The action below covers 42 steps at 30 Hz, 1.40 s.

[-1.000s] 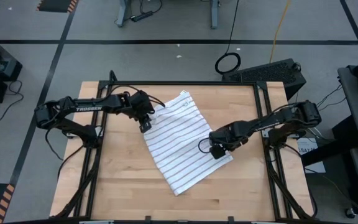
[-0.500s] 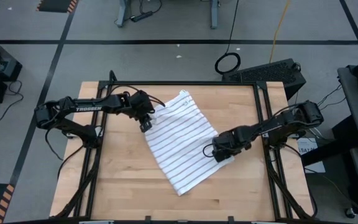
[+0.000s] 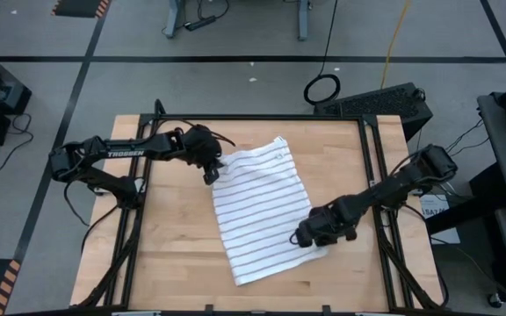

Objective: Roll towel
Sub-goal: Roll the white towel

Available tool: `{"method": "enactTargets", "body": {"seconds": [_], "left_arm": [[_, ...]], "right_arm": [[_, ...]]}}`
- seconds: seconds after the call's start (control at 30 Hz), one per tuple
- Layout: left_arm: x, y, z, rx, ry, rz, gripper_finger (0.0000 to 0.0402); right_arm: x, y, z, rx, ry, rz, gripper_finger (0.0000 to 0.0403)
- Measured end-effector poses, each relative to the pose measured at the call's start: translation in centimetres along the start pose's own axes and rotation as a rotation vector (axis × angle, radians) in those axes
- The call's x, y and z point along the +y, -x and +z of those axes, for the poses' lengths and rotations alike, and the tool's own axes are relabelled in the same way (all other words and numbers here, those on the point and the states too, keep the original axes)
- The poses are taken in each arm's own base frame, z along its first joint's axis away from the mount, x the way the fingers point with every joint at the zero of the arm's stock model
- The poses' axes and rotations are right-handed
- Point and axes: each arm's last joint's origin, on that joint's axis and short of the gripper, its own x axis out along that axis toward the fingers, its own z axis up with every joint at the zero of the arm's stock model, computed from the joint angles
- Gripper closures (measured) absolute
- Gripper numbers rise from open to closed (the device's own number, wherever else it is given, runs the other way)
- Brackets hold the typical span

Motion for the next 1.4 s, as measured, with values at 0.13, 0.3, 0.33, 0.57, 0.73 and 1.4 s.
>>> {"method": "enactTargets", "body": {"seconds": [0.13, 0.3, 0.33, 0.57, 0.73, 1.4], "left_arm": [[0.0, 0.0, 0.6, -0.065, -0.039, -0.001, 0.0392], [0.2, 0.0, 0.8, -0.079, -0.065, 0.056, 0.0392], [0.2, 0.0, 0.8, -0.082, -0.066, 0.071, 0.0392], [0.0, -0.1, 1.9, -0.19, -0.079, 0.071, 0.0392], [-0.5, -0.8, 1.9, -0.185, -0.095, 0.049, 0.0392], [0.4, -1.9, 1.0, -0.082, -0.173, 0.104, 0.0289]], "right_arm": [[0.4, 0.3, -1.8, -0.024, -0.1, 0.046, 0.0394], [0.4, 0.4, -3.3, -0.013, -0.13, 0.06, 0.0393], [0.4, 0.3, -3.5, -0.007, -0.129, 0.068, 0.0393], [0.7, 0.2, -4.5, 0.04, -0.179, 0.116, 0.0368], [0.7, 0.6, -4.8, 0.113, -0.142, 0.049, 0.0309], [-1.8, 15.0, 1.1, -0.131, 0.22, 0.142, 0.0177]]}}
